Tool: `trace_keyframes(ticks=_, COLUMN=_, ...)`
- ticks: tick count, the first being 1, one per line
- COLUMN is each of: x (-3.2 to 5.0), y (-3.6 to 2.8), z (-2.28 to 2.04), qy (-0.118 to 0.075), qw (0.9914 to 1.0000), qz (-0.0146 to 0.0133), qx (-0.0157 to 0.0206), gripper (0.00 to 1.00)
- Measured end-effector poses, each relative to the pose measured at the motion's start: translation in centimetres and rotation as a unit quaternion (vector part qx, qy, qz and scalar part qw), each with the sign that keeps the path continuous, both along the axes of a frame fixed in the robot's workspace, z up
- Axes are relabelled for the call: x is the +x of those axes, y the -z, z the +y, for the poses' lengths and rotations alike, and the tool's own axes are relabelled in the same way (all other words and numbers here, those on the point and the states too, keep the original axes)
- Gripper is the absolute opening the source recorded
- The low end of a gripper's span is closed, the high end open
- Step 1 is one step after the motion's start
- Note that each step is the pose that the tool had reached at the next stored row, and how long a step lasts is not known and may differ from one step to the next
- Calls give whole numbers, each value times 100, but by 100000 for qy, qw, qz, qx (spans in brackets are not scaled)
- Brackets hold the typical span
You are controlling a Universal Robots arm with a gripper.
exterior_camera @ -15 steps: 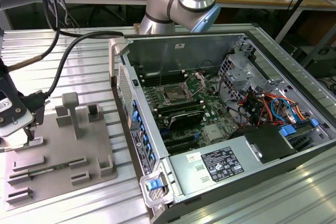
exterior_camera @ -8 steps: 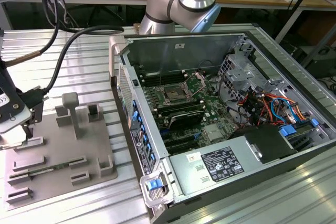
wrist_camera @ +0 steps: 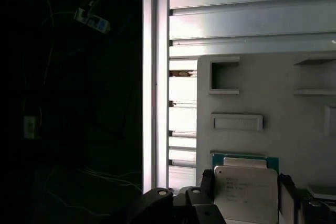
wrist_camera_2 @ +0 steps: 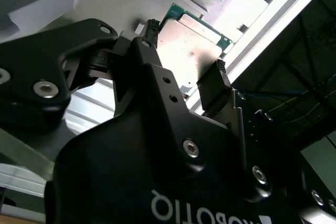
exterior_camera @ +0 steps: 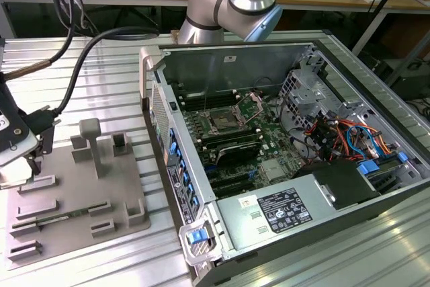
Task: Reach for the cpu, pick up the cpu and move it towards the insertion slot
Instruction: 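Pick up the cpu and move it towards the insertion slot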
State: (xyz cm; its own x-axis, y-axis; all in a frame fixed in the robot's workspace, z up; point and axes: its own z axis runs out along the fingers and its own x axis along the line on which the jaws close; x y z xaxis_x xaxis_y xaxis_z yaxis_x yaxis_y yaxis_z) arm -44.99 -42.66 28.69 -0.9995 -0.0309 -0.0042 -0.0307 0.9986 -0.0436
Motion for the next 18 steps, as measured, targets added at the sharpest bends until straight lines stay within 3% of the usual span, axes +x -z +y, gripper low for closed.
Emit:
trace_keyframes(ticks=10, x=0, y=-89, z=0, qy=-1, qw=100000, qz=1, qx=-146, gripper=55)
trace_keyframes(ticks=18, x=43, y=-95, z=0, qy=-3, qw=100000, qz=-8, qx=-147, gripper=55)
